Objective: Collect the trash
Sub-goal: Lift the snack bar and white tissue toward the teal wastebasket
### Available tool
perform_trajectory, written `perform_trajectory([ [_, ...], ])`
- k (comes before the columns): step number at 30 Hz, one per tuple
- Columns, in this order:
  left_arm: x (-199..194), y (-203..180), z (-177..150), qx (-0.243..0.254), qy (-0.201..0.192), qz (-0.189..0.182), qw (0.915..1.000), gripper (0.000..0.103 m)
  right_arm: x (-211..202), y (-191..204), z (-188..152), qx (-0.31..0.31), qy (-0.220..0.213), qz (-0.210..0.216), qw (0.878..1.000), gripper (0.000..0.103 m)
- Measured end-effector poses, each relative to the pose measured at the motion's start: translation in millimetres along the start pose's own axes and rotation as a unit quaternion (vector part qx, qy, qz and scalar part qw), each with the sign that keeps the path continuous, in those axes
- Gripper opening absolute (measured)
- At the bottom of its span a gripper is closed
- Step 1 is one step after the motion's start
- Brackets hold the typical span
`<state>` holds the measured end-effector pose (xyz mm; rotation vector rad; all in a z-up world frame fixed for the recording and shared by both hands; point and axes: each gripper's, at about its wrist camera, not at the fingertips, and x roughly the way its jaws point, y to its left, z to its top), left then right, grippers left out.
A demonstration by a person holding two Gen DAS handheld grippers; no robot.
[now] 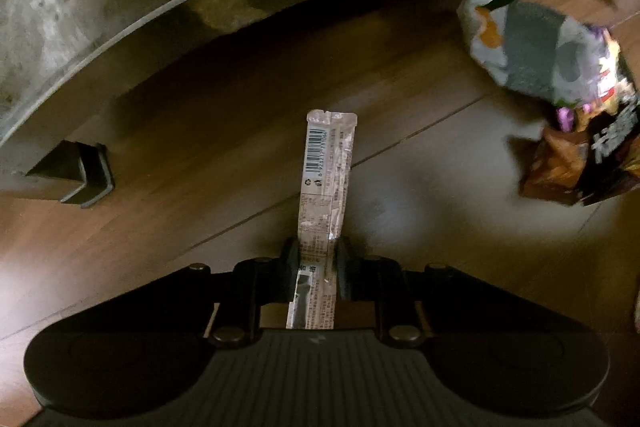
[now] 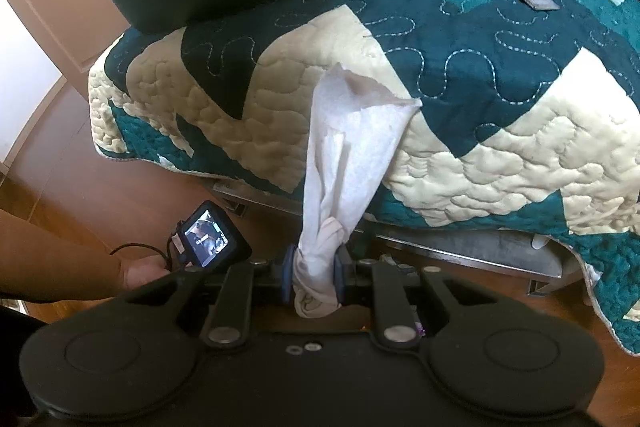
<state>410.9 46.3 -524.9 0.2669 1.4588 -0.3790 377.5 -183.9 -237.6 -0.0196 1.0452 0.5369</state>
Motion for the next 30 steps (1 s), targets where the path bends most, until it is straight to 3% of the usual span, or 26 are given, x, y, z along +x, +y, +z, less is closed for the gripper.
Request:
perform_trajectory([
  [6, -56, 0, -2, -0.002, -0.021, -0.013, 0.9997, 0.019, -12, 3, 2, 0.017, -0.017, 0.003, 1.0, 0.019],
  [12, -144, -12, -1, -0.001, -0.077, -0.027, 0.9967, 0.019, -36, 23, 2, -0.003, -0.031, -0.017, 0.999, 0.019],
  [19, -270, -31, -3, 0.004, -0.176, -0.039, 0.9836, 0.019, -91, 48, 3, 0.006, -0.059, -0.032, 0.998, 0.019],
  [30, -425, -70, -48, -0.029, -0.271, -0.055, 0.9606, 0.019, -197, 95, 8, -0.04, -0.098, -0.045, 0.993, 0.019],
])
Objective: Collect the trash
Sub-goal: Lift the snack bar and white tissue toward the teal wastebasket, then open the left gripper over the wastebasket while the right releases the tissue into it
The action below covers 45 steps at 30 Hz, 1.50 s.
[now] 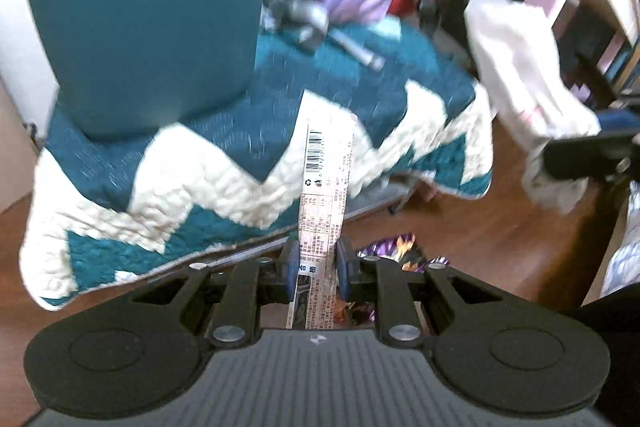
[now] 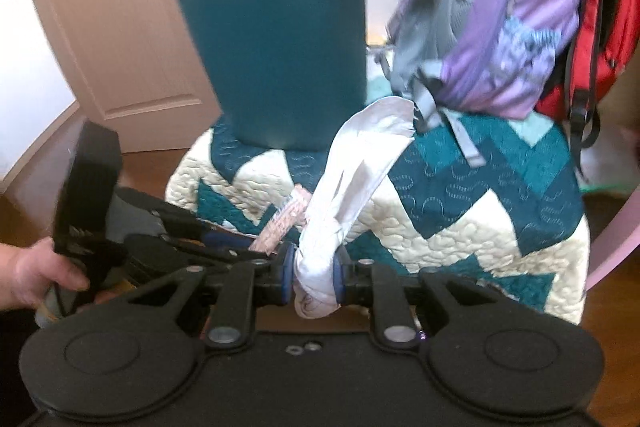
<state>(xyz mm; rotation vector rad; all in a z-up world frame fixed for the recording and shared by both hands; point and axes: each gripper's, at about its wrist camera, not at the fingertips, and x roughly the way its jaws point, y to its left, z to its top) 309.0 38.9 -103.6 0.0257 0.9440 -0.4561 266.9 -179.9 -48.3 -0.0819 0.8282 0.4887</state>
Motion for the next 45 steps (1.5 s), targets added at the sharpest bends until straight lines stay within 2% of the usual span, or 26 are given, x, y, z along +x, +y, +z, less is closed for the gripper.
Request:
perform_trajectory([
  [7, -86, -15, 41, -0.014, -0.061, 0.038, 0.9973, 0.019, -52, 26, 29, -0.055, -0.024, -0.01, 0.998, 0.018],
  [11, -132, -19, 75, -0.019, -0.107, 0.066, 0.9918, 0.019, -75, 39, 64, -0.084, -0.051, -0.02, 0.995, 0.018],
  [14, -164, -21, 104, -0.014, -0.142, 0.088, 0.9858, 0.019, -88, 47, 98, -0.083, -0.075, -0.014, 0.994, 0.018],
  [20, -198, -21, 160, -0.01, -0.171, 0.139, 0.9753, 0.019, -89, 62, 159, -0.086, -0.101, -0.011, 0.991, 0.018],
  [25, -211, -10, 207, -0.022, -0.184, 0.172, 0.9676, 0.019, -76, 78, 207, -0.126, -0.119, -0.037, 0.984, 0.018],
  [29, -204, 8, 240, -0.029, -0.19, 0.195, 0.9618, 0.019, -54, 81, 243, -0.131, -0.124, -0.05, 0.982, 0.018],
  [33, -176, 35, 269, -0.037, -0.163, 0.208, 0.9638, 0.019, -23, 81, 264, -0.137, -0.111, -0.065, 0.982, 0.018],
  [35, -161, 49, 273, -0.039, -0.148, 0.219, 0.9637, 0.019, -6, 78, 269, -0.129, -0.1, -0.062, 0.985, 0.019],
  [39, -121, 70, 282, -0.048, -0.103, 0.221, 0.9688, 0.019, 29, 73, 274, -0.126, -0.066, -0.062, 0.988, 0.019],
  [45, -72, 85, 280, -0.042, -0.053, 0.233, 0.9702, 0.019, 68, 66, 271, -0.131, -0.027, -0.062, 0.989, 0.02],
])
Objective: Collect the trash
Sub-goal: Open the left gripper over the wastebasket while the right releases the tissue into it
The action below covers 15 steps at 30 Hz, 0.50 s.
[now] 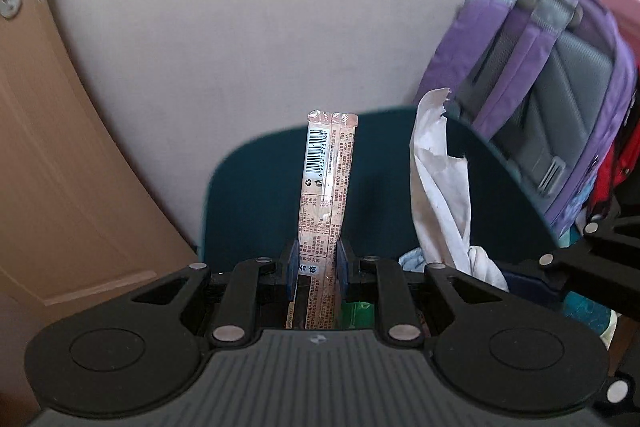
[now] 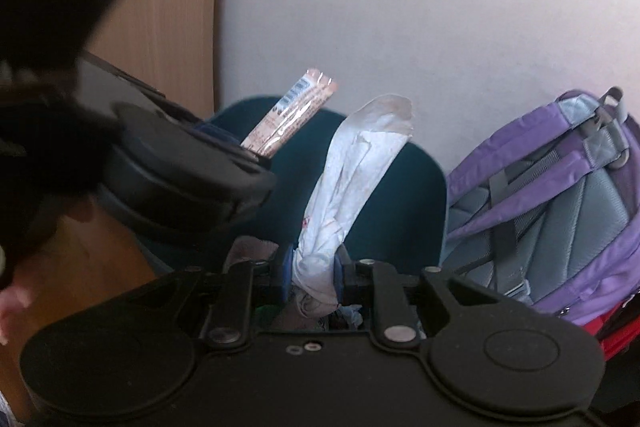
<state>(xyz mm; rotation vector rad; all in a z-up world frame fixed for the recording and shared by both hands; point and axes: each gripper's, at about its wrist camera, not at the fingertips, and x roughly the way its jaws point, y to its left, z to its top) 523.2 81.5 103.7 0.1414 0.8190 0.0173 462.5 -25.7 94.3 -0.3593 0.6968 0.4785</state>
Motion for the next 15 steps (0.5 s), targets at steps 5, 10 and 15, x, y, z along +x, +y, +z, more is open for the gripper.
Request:
perform_trajectory([
  [5, 24, 0, -7, -0.011, 0.033, -0.005, 0.9994, 0.02, 25, -5, 0, 0.004, 0.02, 0.007, 1.0, 0.026],
  [10, 25, 0, -17, -0.01, 0.04, -0.002, 0.9991, 0.021, 28, -6, -3, 0.004, 0.023, 0.007, 1.0, 0.038],
  [15, 17, 0, -16, -0.033, 0.042, -0.007, 0.9985, 0.031, 15, -8, -3, 0.015, 0.018, -0.001, 1.0, 0.052],
])
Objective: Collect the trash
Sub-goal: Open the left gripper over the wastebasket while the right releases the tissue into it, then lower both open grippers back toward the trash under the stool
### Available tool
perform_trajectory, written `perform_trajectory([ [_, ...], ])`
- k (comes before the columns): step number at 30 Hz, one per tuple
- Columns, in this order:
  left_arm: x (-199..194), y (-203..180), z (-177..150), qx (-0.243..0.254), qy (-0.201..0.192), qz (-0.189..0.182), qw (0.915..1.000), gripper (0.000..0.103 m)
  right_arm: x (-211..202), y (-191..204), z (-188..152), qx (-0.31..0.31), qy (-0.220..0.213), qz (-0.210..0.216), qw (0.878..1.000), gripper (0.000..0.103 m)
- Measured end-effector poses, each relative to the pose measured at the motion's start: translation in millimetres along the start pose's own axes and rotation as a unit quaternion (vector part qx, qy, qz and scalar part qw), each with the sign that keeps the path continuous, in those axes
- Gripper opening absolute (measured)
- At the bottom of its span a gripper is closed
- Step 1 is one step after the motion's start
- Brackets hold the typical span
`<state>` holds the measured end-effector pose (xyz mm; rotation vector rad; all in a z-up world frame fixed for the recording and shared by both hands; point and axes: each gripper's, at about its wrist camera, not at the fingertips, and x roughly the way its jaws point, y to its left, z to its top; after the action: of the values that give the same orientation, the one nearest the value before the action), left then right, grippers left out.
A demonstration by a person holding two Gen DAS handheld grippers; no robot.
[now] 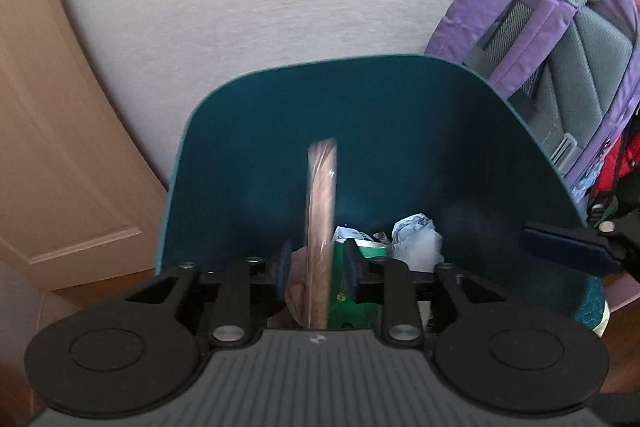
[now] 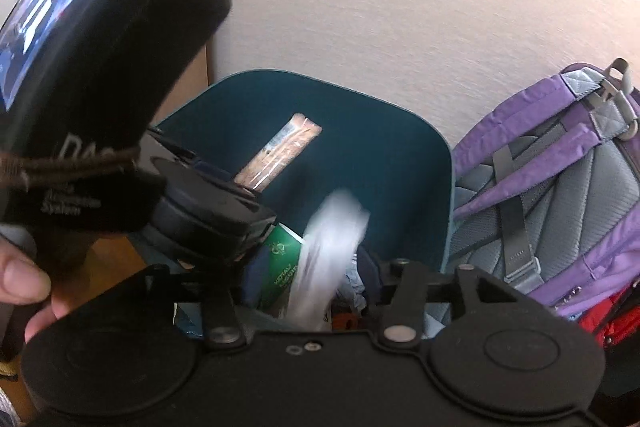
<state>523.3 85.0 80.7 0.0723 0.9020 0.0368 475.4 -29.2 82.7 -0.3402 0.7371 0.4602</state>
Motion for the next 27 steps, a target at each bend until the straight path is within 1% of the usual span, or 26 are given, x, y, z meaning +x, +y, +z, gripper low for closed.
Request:
perform_trajectory([
  [1, -7, 2, -4, 0.0, -0.005, 0.002, 1.0, 0.038, -4, 0, -1, 0.001, -0.003, -0.003, 1.0, 0.056],
  [2, -11, 0, -4, 0.0, -0.009, 0.003, 1.0, 0.053, -9, 1, -2, 0.003, -0.007, -0.004, 1.0, 0.06],
  [4, -28, -1, -10, 0.002, -0.028, 0.004, 0.9996, 0.069, -20, 1, -5, 0.006, -0.016, -0.006, 1.0, 0.064],
  [9, -69, -13, -24, 0.014, -0.059, 0.009, 0.9981, 0.069, -56, -1, -15, 0.009, -0.034, -0.012, 0.999, 0.066],
  [12, -94, -19, -34, 0.015, -0.073, 0.012, 0.9972, 0.069, -85, 0, -25, 0.018, -0.048, -0.012, 0.999, 0.072],
  [14, -113, -23, -42, 0.013, -0.078, 0.005, 0.9968, 0.069, -104, -2, -35, 0.026, -0.057, -0.013, 0.998, 0.077],
  [16, -127, -29, -51, 0.012, -0.083, 0.003, 0.9965, 0.069, -122, -3, -46, 0.034, -0.064, -0.01, 0.997, 0.078],
  [20, -151, -48, -74, 0.021, -0.093, -0.009, 0.9954, 0.069, -154, -8, -73, 0.05, -0.069, -0.01, 0.996, 0.081],
  [22, -164, -55, -91, 0.033, -0.095, -0.02, 0.9947, 0.069, -165, -14, -88, 0.059, -0.071, -0.01, 0.996, 0.082],
  [27, -175, -76, -130, 0.057, -0.092, -0.05, 0.9929, 0.069, -189, -19, -133, 0.074, -0.063, -0.011, 0.995, 0.085],
])
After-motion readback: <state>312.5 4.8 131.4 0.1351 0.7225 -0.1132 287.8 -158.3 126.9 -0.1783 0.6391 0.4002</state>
